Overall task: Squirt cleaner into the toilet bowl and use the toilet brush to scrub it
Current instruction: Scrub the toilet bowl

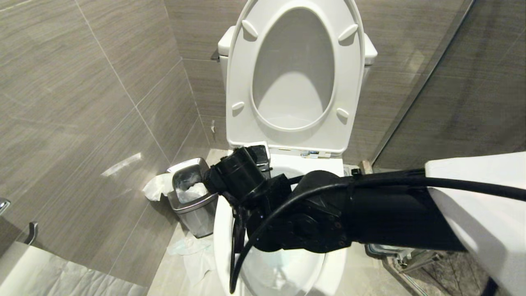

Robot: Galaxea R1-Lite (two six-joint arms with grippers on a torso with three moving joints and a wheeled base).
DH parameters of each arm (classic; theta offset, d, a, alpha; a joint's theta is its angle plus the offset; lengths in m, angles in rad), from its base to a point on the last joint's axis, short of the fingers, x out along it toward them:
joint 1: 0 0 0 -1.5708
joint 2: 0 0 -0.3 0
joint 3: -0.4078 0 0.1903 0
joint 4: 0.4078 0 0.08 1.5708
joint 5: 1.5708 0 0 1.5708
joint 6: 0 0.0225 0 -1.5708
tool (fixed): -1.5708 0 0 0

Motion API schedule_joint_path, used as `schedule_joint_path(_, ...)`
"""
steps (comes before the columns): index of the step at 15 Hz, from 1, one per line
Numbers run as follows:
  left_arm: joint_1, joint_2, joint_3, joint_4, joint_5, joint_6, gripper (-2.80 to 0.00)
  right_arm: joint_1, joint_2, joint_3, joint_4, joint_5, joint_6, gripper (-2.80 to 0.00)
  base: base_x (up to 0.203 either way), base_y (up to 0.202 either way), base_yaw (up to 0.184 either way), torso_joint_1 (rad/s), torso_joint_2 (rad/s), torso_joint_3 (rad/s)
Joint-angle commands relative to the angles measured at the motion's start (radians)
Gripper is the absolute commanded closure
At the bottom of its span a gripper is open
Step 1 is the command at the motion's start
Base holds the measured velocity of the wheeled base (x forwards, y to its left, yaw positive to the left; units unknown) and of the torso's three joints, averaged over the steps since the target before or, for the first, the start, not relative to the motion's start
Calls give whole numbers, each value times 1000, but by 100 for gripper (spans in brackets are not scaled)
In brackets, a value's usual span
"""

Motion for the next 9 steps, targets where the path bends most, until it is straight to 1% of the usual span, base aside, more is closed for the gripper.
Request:
schedule_joint_path(1, 0, 1, 0, 0, 0, 0, 0, 12, -97, 109, 1, -6, 11, 0, 0, 0, 0, 0, 0, 0)
schedule_joint_path(3, 0, 1, 0, 0, 0, 0, 0, 13, -177, 237, 0, -12, 41, 0, 0, 0, 0, 0, 0, 0)
schedule_joint_path(5, 0, 1, 0, 0, 0, 0, 0, -23, -251, 326, -1, -19, 62, 0, 0, 0, 0, 0, 0, 0)
schedule_joint_path(7, 0, 1, 0, 0, 0, 0, 0, -87, -272, 331, -2, -20, 57, 0, 0, 0, 0, 0, 0, 0)
schedule_joint_path(9, 0, 1, 0, 0, 0, 0, 0, -131, -270, 303, -4, -20, 35, 0, 0, 0, 0, 0, 0, 0)
